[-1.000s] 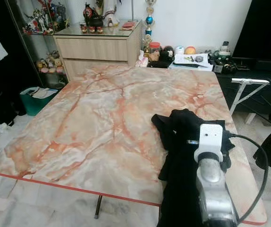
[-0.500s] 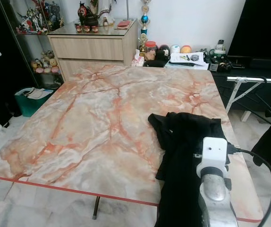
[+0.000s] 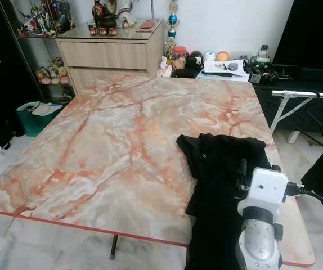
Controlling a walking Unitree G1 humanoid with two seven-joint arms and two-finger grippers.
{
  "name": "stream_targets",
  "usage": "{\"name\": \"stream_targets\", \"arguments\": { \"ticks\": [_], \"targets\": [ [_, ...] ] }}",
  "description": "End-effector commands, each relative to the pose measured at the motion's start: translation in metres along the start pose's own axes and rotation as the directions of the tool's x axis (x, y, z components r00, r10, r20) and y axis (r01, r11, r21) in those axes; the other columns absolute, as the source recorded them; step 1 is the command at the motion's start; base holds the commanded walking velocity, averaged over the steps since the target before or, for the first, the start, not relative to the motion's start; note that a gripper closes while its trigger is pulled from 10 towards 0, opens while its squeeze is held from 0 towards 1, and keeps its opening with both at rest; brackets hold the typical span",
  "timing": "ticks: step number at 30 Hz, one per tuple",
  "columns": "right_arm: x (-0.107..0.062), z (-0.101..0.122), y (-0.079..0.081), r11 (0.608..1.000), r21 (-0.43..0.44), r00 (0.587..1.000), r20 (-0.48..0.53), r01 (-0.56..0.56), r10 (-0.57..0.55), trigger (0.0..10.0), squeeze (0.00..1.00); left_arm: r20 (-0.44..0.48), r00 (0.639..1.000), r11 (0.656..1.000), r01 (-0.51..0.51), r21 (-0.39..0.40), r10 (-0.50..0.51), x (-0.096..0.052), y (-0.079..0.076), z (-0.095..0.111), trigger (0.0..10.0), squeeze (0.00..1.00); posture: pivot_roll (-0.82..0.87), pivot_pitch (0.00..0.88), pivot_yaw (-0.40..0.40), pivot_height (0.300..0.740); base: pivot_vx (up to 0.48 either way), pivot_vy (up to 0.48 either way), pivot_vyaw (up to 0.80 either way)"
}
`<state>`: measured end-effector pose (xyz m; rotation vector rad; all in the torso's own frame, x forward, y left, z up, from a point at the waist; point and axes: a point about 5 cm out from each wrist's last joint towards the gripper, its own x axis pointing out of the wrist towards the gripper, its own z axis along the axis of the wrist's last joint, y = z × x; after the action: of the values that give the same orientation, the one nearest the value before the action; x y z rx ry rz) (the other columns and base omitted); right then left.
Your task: Hang hanger
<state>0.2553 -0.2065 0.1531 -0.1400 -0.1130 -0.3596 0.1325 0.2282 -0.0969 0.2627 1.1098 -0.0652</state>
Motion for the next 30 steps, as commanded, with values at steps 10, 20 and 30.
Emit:
{"name": "stream_targets", "arguments": {
  "ticks": [10,20,30],
  "targets": [
    [0.0,0.004,0.006,1.0,0.019,1.0,0.017,-0.002,0.002,10.0,0.0,-0.031,0.999,0.999,0.021,0.033,-0.02,-0.002,-0.004,-0.011,10.0,0.0,0.05,0.009,0.033,0.74,0.0,-0.228,0.0],
    [-0.002,0.004,0.009,0.998,-0.036,0.997,0.044,-0.06,0.061,10.0,0.0,-0.046,0.999,0.999,0.027,0.04,-0.025,-0.002,-0.01,-0.014,10.0,0.0,0.04,0.0,0.037,0.74,0.0,-0.398,0.0],
    [-0.007,0.005,0.016,0.994,-0.039,0.993,0.06,-0.103,0.105,10.0,0.0,-0.045,0.998,0.998,0.037,0.045,-0.035,0.0,-0.018,-0.009,10.0,0.0,0.04,0.003,0.039,0.74,0.0,-0.398,0.3]
  ]
}}
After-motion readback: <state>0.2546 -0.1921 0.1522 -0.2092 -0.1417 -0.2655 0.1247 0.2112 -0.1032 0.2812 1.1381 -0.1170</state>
